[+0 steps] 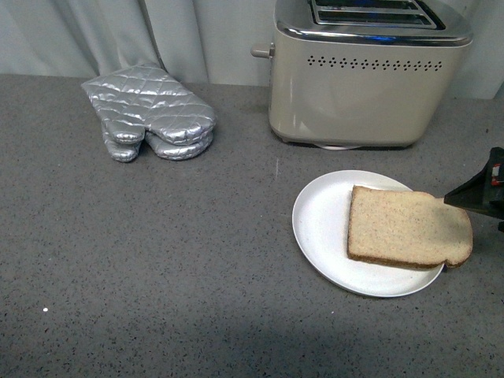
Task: Put bread into toaster
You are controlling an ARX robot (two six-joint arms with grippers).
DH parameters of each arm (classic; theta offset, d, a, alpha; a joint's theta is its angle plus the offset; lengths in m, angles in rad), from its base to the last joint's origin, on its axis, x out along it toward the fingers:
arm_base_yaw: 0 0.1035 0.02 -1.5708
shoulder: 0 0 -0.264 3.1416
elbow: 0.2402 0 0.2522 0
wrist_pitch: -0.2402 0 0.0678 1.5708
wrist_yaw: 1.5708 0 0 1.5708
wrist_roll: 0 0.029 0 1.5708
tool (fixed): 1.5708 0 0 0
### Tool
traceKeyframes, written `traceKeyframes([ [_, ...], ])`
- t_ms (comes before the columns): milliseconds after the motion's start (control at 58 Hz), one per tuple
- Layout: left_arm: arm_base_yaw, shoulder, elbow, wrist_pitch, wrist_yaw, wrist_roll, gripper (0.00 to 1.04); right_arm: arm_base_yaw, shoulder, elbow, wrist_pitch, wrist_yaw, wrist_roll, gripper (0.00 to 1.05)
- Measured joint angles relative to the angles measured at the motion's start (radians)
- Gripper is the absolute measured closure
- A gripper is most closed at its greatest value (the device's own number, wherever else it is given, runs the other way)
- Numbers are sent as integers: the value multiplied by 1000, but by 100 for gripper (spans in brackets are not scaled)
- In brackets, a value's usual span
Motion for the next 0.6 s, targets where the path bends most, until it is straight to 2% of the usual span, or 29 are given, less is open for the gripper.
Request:
traceKeyframes([
  [293, 0, 0, 0, 0, 0, 0, 7, 56, 70, 66, -63, 11, 25, 10],
  [500, 0, 0, 0, 0, 0, 0, 7, 72, 80, 88, -105, 21, 35, 40],
  [603, 0, 0, 0, 0, 0, 0, 7, 78, 85, 103, -144, 45, 35, 64],
])
